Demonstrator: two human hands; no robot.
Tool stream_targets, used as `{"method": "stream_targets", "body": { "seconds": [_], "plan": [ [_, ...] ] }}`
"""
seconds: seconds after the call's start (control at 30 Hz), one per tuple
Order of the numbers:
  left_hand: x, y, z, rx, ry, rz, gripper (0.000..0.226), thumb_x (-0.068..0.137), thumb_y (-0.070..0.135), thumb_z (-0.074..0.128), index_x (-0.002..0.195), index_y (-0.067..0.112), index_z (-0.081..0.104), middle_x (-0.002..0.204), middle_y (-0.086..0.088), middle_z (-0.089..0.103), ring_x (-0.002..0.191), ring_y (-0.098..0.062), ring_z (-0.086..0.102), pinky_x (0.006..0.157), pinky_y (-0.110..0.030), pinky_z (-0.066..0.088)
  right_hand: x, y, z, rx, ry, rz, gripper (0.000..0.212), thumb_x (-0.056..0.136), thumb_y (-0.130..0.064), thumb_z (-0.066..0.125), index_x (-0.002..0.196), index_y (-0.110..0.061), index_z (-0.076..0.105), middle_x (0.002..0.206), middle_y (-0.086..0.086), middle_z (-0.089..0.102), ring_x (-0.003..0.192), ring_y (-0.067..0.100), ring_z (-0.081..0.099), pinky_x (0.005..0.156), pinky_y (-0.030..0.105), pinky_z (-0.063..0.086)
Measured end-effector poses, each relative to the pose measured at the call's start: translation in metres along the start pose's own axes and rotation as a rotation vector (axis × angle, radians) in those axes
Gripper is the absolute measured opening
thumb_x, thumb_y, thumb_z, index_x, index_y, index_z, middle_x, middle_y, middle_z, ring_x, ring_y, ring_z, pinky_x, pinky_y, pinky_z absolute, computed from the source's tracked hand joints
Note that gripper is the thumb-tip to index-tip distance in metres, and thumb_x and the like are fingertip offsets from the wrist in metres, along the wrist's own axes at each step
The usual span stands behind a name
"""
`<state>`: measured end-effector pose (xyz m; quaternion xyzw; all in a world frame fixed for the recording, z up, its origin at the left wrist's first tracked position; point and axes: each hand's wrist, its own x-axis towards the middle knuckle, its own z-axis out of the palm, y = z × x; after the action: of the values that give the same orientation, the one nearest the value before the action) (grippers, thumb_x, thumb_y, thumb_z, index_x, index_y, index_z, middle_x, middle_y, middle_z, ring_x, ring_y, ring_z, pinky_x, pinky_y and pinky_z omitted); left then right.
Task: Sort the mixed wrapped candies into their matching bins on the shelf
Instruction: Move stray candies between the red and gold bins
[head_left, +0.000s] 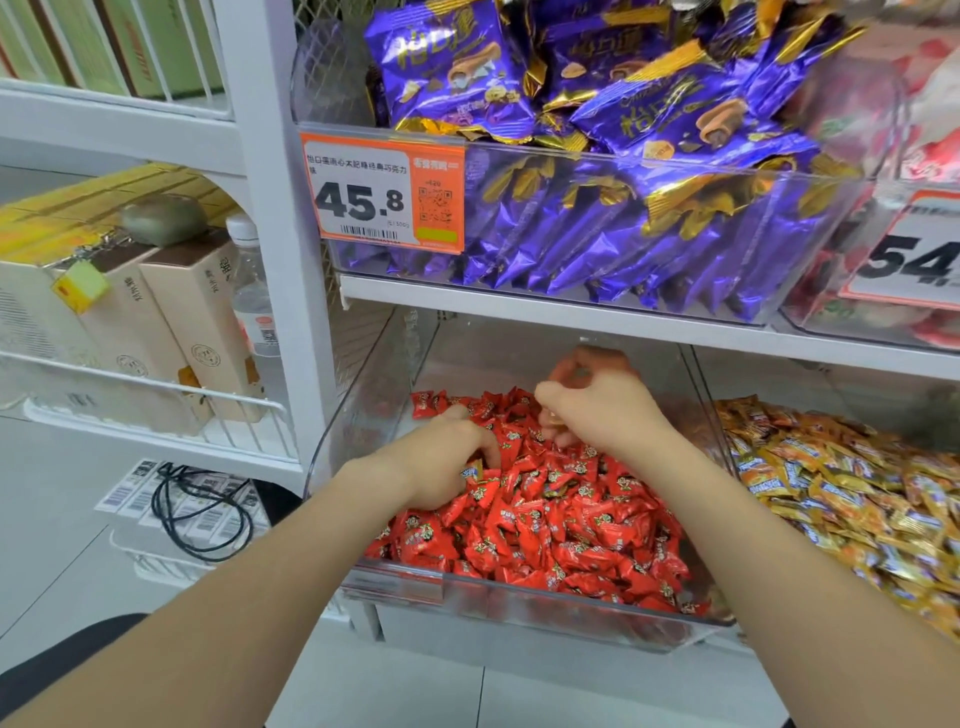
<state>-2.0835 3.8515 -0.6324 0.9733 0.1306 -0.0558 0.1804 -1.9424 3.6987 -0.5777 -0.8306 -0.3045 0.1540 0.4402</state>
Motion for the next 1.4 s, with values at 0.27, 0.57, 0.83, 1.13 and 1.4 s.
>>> {"method": "stream_targets", "body": {
  "seconds": [0.27, 0.57, 0.83, 1.13, 1.4],
  "plan": [
    [0.010, -0.002, 0.006, 0.050, -0.012, -0.081, 0.033, 0.102, 0.012, 0.055, 0.132, 0.023, 0.059, 0.122, -0.006, 0.045, 0.109, -0.032, 0.062, 0.101, -0.045, 0.051, -0.005, 0.013, 0.000, -0.340, -0.290, -0.286, 0.032, 0.100, -0.007, 0.057, 0.095, -0.030, 0.079, 0.081, -0.008, 0.077, 0.069, 0.004, 0.072, 0.070, 0.028, 0.060],
    [0.010, 0.013, -0.015, -0.155, 0.165, -0.202, 0.017, 0.098, 0.002, 0.047, 0.104, 0.000, 0.062, 0.099, -0.017, 0.068, 0.094, -0.038, 0.064, 0.074, -0.048, 0.052, -0.004, 0.031, -0.004, -0.813, -0.442, -0.245, 0.056, 0.080, -0.042, 0.088, 0.132, -0.030, 0.071, 0.124, -0.006, 0.072, 0.118, 0.013, 0.064, 0.106, 0.038, 0.053],
    [0.005, 0.021, -0.016, -0.197, 0.301, -0.278, 0.055, 0.102, 0.045, 0.040, 0.055, 0.015, 0.045, 0.052, -0.002, 0.052, 0.055, -0.026, 0.054, 0.055, -0.034, 0.039, -0.004, 0.029, 0.014, -0.957, -0.432, -0.310, 0.048, 0.091, -0.037, 0.079, 0.137, -0.031, 0.065, 0.128, 0.005, 0.065, 0.119, 0.031, 0.062, 0.091, 0.040, 0.053],
    [0.007, 0.033, -0.007, -0.228, 0.148, 0.035, 0.020, 0.102, 0.020, 0.053, 0.103, 0.028, 0.070, 0.058, 0.015, 0.061, 0.051, -0.004, 0.053, 0.060, -0.026, 0.045, 0.014, 0.025, -0.006, -0.594, -0.201, -0.165, 0.017, 0.102, -0.037, 0.054, 0.096, -0.022, 0.061, 0.099, 0.000, 0.070, 0.099, 0.027, 0.066, 0.082, 0.036, 0.050],
    [0.010, 0.042, 0.000, 0.224, 0.101, -0.104, 0.027, 0.097, 0.051, 0.063, 0.113, 0.030, 0.071, 0.115, -0.003, 0.071, 0.109, -0.031, 0.068, 0.077, -0.037, 0.051, 0.014, 0.031, -0.011, -0.570, -0.158, -0.132, 0.041, 0.104, -0.043, 0.051, 0.082, -0.015, 0.069, 0.087, 0.010, 0.064, 0.075, 0.027, 0.064, 0.070, 0.034, 0.048]
  ]
}}
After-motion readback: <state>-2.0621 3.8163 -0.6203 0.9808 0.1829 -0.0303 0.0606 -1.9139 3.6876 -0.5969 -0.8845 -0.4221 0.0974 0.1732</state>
